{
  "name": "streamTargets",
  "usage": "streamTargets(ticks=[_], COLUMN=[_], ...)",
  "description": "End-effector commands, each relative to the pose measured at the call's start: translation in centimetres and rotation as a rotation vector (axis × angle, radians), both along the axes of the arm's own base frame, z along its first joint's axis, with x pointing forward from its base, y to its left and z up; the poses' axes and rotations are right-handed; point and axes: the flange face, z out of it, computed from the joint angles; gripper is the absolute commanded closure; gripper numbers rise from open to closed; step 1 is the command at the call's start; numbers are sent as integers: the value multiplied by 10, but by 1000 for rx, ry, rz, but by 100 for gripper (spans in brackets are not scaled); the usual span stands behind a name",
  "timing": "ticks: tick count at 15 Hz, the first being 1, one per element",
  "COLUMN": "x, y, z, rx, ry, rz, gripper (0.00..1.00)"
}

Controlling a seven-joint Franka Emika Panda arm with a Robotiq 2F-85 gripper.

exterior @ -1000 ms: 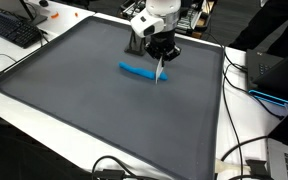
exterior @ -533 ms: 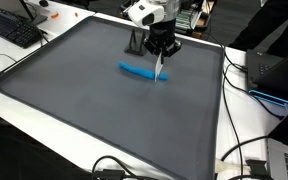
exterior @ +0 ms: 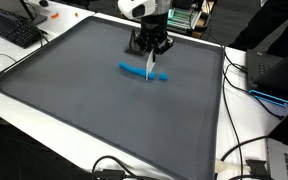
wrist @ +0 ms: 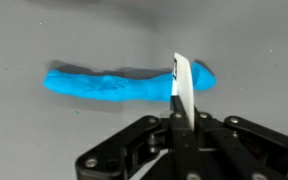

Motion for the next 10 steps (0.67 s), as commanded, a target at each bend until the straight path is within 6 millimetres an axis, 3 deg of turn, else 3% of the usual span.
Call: streamTargets(ticks=[1, 10], x=[4, 8], y=[-9, -10], z=[-5, -24], rx=[-24, -43], ry=[2, 11], rz=[23, 60], gripper=[99, 99])
